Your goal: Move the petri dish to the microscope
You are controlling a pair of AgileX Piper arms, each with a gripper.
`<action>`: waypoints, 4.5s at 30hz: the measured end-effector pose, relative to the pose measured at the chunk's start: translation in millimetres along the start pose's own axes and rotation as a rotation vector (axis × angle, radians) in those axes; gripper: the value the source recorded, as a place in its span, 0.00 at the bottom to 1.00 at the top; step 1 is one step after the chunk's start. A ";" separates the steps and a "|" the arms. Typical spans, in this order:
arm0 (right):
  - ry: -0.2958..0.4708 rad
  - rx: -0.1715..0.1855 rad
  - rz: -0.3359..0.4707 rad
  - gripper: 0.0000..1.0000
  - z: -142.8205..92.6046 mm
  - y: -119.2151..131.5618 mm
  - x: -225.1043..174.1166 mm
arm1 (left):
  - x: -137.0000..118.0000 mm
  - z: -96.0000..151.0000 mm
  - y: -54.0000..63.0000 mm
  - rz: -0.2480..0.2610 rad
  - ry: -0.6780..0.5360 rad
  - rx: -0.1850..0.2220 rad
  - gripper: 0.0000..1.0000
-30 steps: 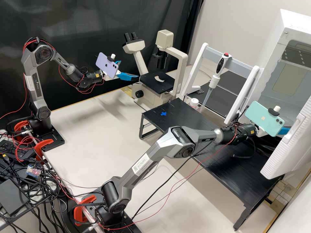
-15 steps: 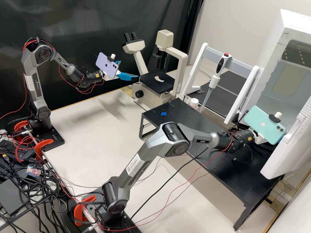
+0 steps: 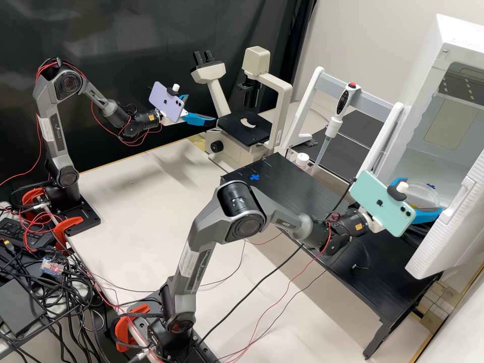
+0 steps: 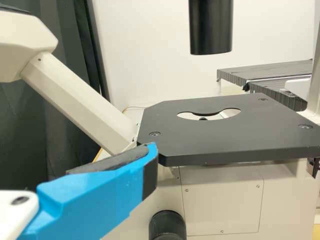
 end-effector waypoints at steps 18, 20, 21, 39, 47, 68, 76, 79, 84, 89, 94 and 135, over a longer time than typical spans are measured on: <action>0.248 0.009 -0.162 0.00 -49.6 -50.1 -130.5 | 0.0 0.0 0.0 0.000 0.000 0.000 1.00; 0.288 0.004 -0.180 0.00 -58.9 -54.6 -138.5 | 0.0 0.0 0.0 0.000 0.000 0.000 1.00; 0.315 -0.004 -0.193 0.00 -65.1 -58.6 -143.1 | 0.0 0.0 0.0 0.000 0.000 0.000 1.00; 0.603 -0.080 -0.440 0.00 -146.2 -137.3 -175.0 | 0.0 0.0 0.0 0.000 0.000 0.000 1.00; 0.607 -0.093 -0.508 0.00 -178.4 -175.2 -166.8 | 0.0 0.0 0.0 0.000 0.000 0.000 1.00; 0.527 -0.226 -0.626 0.00 -241.9 -268.8 -136.5 | 0.0 0.0 0.0 0.000 0.000 0.000 1.00; 0.473 -0.221 -0.641 0.00 -260.8 -285.0 -117.2 | 0.0 0.0 0.0 0.000 0.000 0.000 1.00; 0.474 -0.245 -0.660 0.00 -266.0 -293.0 -113.1 | 0.0 0.0 0.0 0.000 0.000 0.000 1.00; 0.451 -0.254 -0.707 0.00 -273.8 -310.5 -105.9 | 0.0 0.0 0.0 0.000 0.000 0.000 1.00; 0.428 -0.241 -0.727 0.00 -278.0 -323.7 -98.6 | 0.0 0.0 0.0 0.000 0.000 0.000 1.00; 0.429 -0.262 -0.728 0.00 -284.5 -332.6 -90.4 | 0.0 0.0 0.0 0.000 0.000 0.000 1.00; 0.359 -0.266 -0.824 0.00 -290.3 -356.7 -53.7 | 0.0 0.0 0.0 0.000 0.000 0.000 1.00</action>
